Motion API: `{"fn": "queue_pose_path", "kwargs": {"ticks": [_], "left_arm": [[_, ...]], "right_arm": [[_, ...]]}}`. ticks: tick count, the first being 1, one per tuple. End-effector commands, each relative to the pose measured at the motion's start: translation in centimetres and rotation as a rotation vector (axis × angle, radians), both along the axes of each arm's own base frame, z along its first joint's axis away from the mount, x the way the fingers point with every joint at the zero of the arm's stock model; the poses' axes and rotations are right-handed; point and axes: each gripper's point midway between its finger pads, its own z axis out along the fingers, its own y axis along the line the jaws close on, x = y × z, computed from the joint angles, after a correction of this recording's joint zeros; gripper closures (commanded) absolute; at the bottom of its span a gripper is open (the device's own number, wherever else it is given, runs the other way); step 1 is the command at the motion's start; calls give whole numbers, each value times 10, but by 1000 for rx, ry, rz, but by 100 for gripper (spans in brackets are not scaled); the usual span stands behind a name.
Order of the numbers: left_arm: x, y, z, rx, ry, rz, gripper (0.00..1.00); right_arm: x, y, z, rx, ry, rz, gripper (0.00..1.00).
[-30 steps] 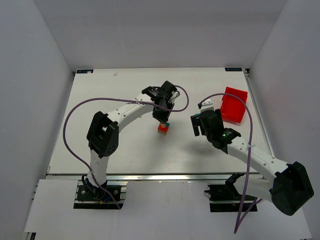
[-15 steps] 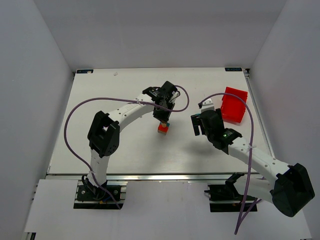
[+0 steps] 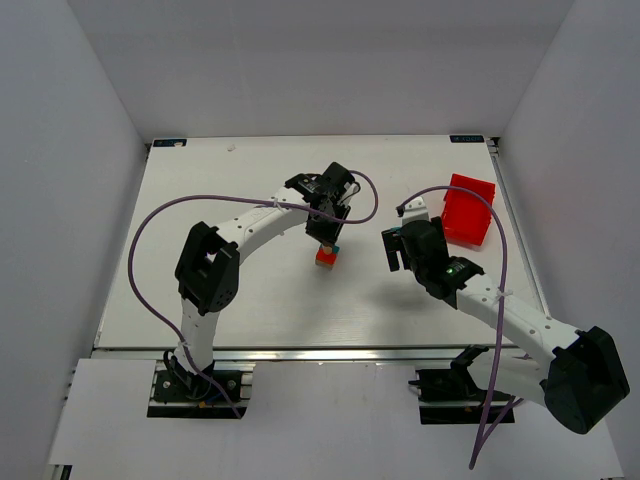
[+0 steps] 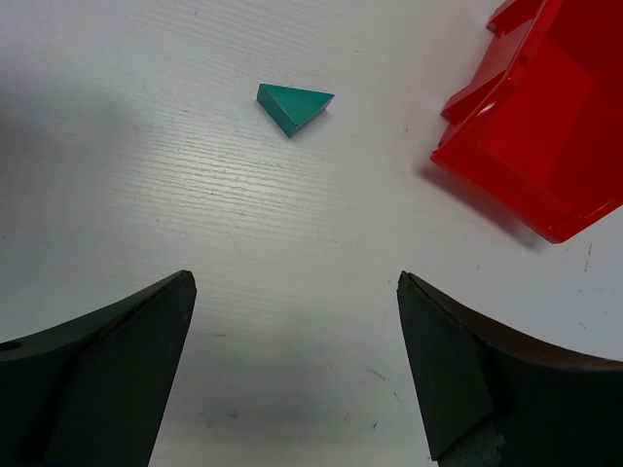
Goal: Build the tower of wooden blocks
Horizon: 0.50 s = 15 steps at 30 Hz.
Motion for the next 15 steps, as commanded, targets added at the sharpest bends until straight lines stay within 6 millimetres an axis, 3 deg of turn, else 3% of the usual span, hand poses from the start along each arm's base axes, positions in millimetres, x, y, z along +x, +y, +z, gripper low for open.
{"fn": "queue_pose_path", "kwargs": {"ticks": [1, 11, 15], "left_arm": [[1, -3, 19, -31, -37, -10, 57], [1, -4, 24, -50, -46, -4, 36], [2, -7, 38, -85, -70, -4, 21]], "right_arm": [[5, 1, 9, 26, -46, 0, 11], [5, 2, 10, 29, -48, 4, 11], [6, 2, 11, 30, -54, 4, 11]]}}
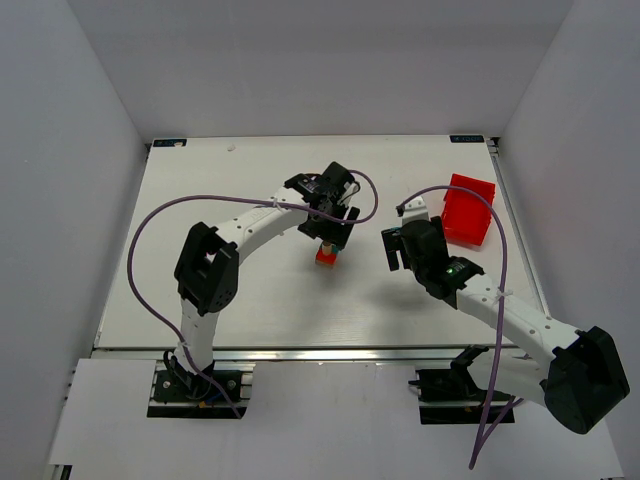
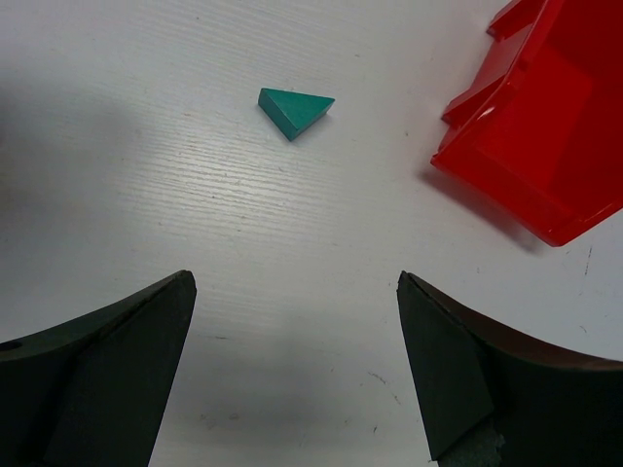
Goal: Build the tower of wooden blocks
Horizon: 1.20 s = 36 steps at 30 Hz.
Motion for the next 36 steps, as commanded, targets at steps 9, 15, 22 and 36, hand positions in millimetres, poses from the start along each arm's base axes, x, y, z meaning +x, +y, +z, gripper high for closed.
{"fn": "queue_pose_path", "kwargs": {"ticks": [9, 15, 22, 36], "left_arm": [[-2, 12, 109, -187, -227, 47, 2], [-24, 80, 113, -126, -303, 266, 2], [-61, 130, 124, -157, -373, 382, 2], [-74, 145, 136, -211, -425, 418, 2]], "right_arm": [[13, 15, 5, 95, 26, 0, 11], [33, 14, -27, 187, 144, -158, 11], [76, 26, -53, 258, 203, -217, 11], [116, 13, -92, 276, 242, -544, 15]]}}
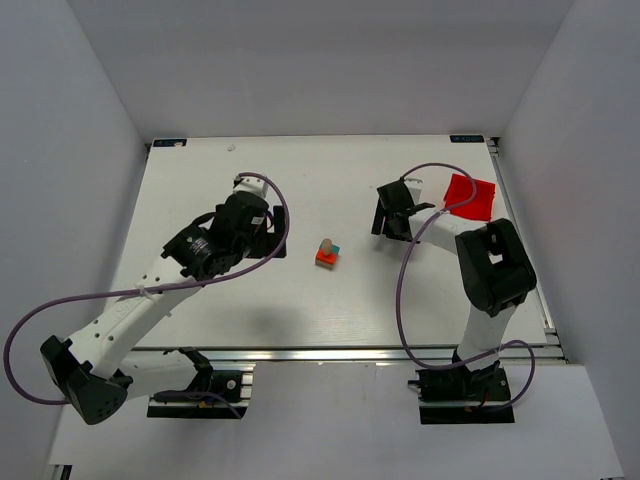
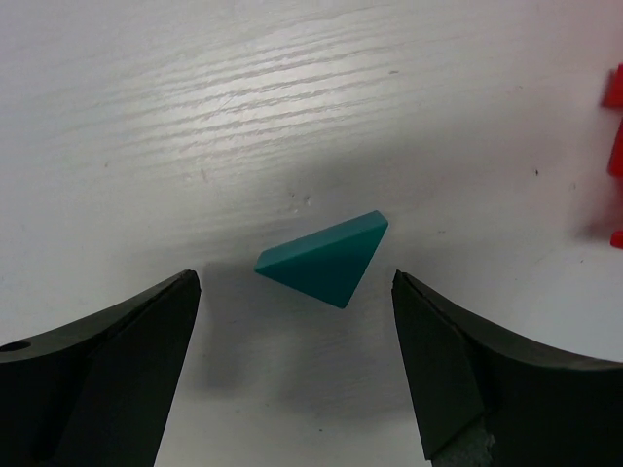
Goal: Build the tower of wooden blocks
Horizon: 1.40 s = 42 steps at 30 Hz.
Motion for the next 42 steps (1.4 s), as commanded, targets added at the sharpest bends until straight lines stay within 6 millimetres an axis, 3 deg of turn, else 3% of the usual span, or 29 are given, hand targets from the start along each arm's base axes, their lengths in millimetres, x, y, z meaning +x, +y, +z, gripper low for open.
{"fn": "queue_pose_path", "kwargs": {"ticks": [1, 7, 11, 18, 22, 27, 31, 32, 35, 36, 39, 42], "left_arm": [[2, -1, 5, -27, -25, 8, 2], [3, -14, 12, -67, -44, -60, 2], [3, -17, 13, -65, -47, -80, 2], [5, -17, 8, -45, -37, -85, 2], [6, -17, 10, -46, -50, -88, 3], [6, -19, 7, -42, -38, -96, 4], [6, -22, 5, -47, -30, -108, 4], [5, -24, 2, -48, -23, -116, 4], [5, -26, -1, -52, -16, -122, 4], [5, -26, -2, -52, -12, -124, 4], [3, -26, -1, -54, -12, -127, 4], [2, -23, 1, -56, -22, -123, 4]], "right_arm": [[12, -9, 6, 22, -47, -195, 16], [13, -11, 0, 30, -50, -271, 21], [13, -16, -5, 30, -53, -319, 31], [22, -16, -13, -15, -33, -299, 34], [20, -17, -10, -26, -44, -272, 66], [14, -25, 8, -118, -35, -167, 78], [-6, -44, 20, -338, 99, 40, 77], [-24, -60, 21, -441, 196, 81, 77], [-45, -87, 26, -646, 337, 98, 74], [-62, -104, 25, -755, 432, 89, 73], [-78, -112, 15, -834, 526, 103, 72], [-80, -95, -4, -743, 543, 168, 69]]}}
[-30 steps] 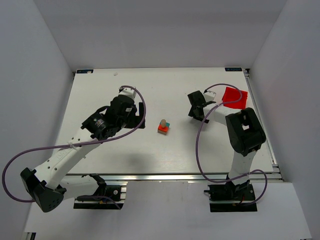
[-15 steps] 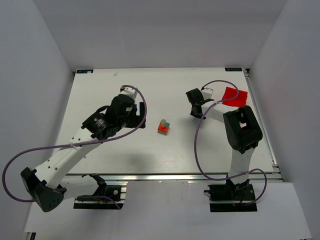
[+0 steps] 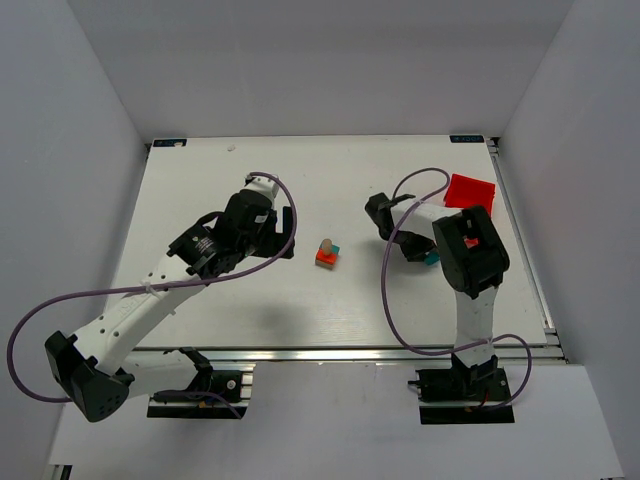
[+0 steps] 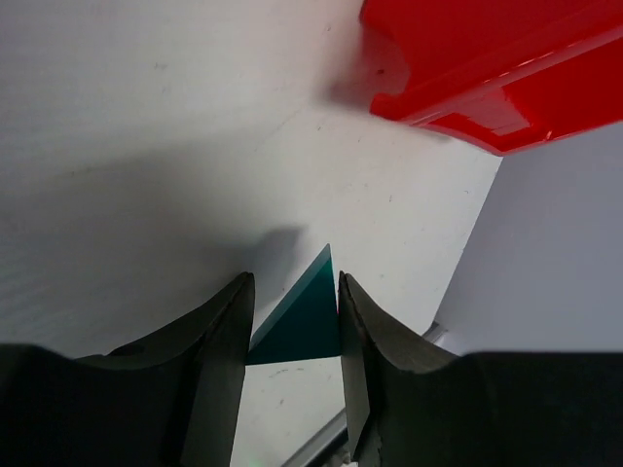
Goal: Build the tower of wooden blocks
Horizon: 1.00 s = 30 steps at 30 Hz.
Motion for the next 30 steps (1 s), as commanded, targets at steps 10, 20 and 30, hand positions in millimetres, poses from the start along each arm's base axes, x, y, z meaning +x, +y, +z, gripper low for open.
{"fn": "queue_pose_path", "kwargs": {"ticks": [10, 20, 30], "left_arm": [[-4, 4, 6, -18, -24, -2, 4], [-3, 2, 0, -9, -12, -5, 3], [-4, -1, 2, -19, -13, -23, 2]], "right_arm": [[4, 64, -28, 326, 113, 152, 40], [22, 94, -8, 521, -18, 185, 32], [-4, 48, 25, 550, -261, -30, 27]]}}
